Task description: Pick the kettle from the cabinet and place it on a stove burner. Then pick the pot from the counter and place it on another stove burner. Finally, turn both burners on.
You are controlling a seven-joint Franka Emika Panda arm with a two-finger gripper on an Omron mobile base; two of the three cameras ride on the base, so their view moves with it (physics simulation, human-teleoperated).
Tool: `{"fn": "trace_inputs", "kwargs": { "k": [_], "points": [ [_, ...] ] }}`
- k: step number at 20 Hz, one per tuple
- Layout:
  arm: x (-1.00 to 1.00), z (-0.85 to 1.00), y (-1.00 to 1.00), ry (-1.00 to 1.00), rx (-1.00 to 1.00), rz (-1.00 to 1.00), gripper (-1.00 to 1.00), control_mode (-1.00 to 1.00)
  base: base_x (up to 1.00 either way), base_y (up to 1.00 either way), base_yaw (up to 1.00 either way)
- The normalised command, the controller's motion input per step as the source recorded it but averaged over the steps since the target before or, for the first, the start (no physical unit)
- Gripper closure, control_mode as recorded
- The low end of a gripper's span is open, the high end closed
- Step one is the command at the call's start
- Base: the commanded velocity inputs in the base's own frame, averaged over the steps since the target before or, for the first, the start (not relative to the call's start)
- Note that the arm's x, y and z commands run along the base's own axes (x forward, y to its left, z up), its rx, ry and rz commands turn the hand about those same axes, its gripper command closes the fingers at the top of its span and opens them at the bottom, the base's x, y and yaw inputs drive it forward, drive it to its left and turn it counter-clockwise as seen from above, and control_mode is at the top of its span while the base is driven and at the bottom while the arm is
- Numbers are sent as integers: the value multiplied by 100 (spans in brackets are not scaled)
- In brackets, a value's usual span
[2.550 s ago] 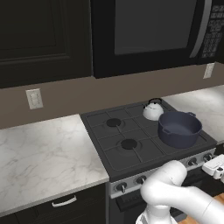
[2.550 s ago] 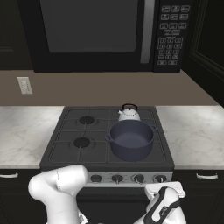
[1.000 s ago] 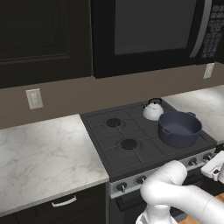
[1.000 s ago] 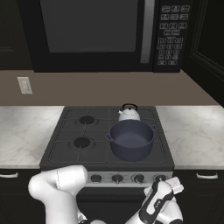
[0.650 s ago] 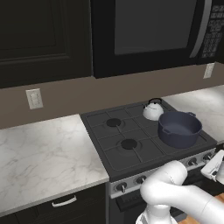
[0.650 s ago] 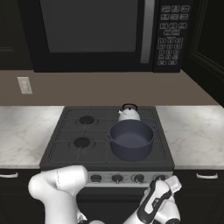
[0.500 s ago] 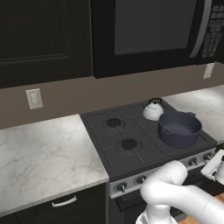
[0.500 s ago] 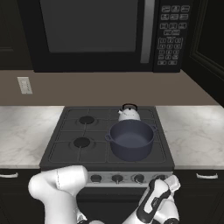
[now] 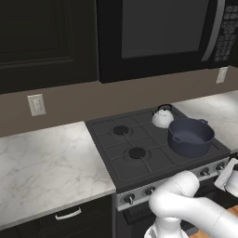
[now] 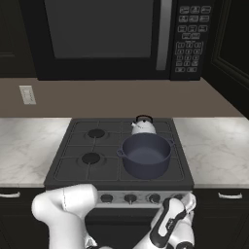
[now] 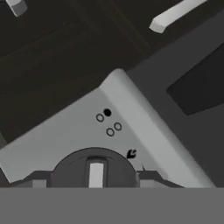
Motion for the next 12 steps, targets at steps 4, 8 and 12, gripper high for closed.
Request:
{"fn": "trace_inputs", "kwargs": {
  "k": [4, 8, 12],
  "points": [
    [-6, 3, 0, 0, -25, 0, 100, -100, 0, 0, 0],
    [-7, 1, 0, 0, -24, 0, 100, -100, 0, 0, 0],
    [-5, 0, 0, 0, -22, 0, 100, -100, 0, 0, 0]
  ]
}}
